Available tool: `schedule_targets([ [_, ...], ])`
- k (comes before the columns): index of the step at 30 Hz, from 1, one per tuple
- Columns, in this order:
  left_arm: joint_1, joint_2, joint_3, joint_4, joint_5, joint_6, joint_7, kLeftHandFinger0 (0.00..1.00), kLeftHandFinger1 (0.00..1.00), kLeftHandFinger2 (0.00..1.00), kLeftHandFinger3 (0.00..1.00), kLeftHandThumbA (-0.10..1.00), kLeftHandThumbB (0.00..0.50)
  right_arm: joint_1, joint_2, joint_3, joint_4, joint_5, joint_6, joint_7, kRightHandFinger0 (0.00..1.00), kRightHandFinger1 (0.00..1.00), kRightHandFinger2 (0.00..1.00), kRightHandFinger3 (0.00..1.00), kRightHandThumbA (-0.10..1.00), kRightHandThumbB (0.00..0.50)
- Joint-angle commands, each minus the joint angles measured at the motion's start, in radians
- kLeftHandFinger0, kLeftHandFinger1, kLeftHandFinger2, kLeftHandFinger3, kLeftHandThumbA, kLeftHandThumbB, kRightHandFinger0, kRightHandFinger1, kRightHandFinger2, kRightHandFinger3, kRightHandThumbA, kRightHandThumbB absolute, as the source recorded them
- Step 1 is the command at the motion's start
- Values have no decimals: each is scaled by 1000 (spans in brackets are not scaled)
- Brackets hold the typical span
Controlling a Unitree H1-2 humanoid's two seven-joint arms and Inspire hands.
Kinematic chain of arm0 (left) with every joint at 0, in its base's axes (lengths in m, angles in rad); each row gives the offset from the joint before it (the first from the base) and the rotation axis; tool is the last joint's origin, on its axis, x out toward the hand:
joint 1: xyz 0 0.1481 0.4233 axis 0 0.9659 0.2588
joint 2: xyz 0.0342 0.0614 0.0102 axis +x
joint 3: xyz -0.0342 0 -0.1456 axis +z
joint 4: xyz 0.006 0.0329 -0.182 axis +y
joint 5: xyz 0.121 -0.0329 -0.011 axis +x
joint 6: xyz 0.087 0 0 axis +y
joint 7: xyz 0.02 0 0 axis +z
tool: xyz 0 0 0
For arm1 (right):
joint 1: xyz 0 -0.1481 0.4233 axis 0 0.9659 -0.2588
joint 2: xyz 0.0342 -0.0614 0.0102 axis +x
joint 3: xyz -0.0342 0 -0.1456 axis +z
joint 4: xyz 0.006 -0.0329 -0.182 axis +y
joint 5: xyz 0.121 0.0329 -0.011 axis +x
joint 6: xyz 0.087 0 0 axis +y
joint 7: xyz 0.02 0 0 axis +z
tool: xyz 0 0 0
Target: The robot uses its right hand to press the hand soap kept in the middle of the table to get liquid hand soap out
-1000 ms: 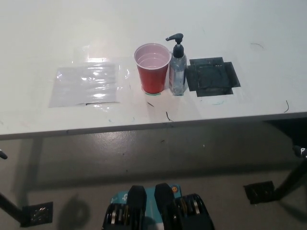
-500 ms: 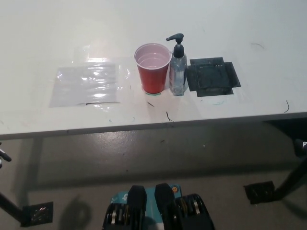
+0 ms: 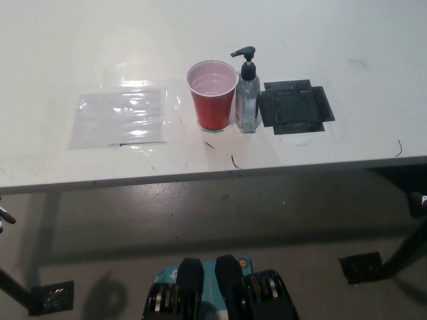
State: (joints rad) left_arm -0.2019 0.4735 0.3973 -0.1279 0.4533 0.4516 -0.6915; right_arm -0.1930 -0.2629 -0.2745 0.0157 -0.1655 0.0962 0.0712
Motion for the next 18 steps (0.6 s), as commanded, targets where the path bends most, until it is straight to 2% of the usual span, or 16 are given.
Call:
schedule_targets([
  [1, 0, 27, 8, -27, -24, 18, 26, 1000, 1000, 1000, 877, 238, 0, -19, -26, 8, -8, 2, -37, -37, 1000, 1000, 1000, 1000, 1000, 203],
  [2, 0, 35, 0, -21, -26, 18, 31, 1000, 1000, 1000, 862, 228, 0, -18, -27, 9, -7, 0, -42, -37, 1000, 1000, 1000, 1000, 1000, 179],
  [5, -3, 33, 5, -21, -32, 18, 27, 1000, 1000, 1000, 862, 215, 0, -13, -26, 10, -8, 0, -42, -42, 1000, 1000, 1000, 1000, 1000, 186],
  [7, -3, 27, 11, -23, -22, 18, 25, 1000, 1000, 1000, 890, 246, 0, -13, -26, 12, -7, 1, -45, -43, 1000, 1000, 1000, 1000, 1000, 188],
  [8, -3, 26, 14, -23, -22, 18, 24, 1000, 1000, 1000, 908, 250, 0, -12, -28, 14, -6, -2, -49, -45, 1000, 1000, 1000, 1000, 1000, 206],
  [11, 15, 30, 0, -31, -14, 18, 25, 1000, 1000, 1000, 905, 292, 0, 2, -33, 19, -9, -11, -54, -50, 1000, 1000, 1000, 1000, 1000, 202],
  [14, 2, 37, -2, -19, -29, 18, 35, 1000, 1000, 1000, 900, 282, 0, -11, -34, 22, -3, -8, -54, -54, 1000, 1000, 1000, 1000, 1000, 207],
  [15, 2, 39, -3, -19, -44, 18, 38, 1000, 1000, 1000, 865, 244, 0, -12, -35, 23, -2, -7, -50, -52, 1000, 1000, 1000, 1000, 1000, 213],
  [18, -9, 38, 4, -17, -30, 18, 33, 1000, 1000, 1000, 876, 253, 0, -16, -29, 21, -1, 8, -57, -55, 1000, 1000, 1000, 1000, 1000, 198],
])
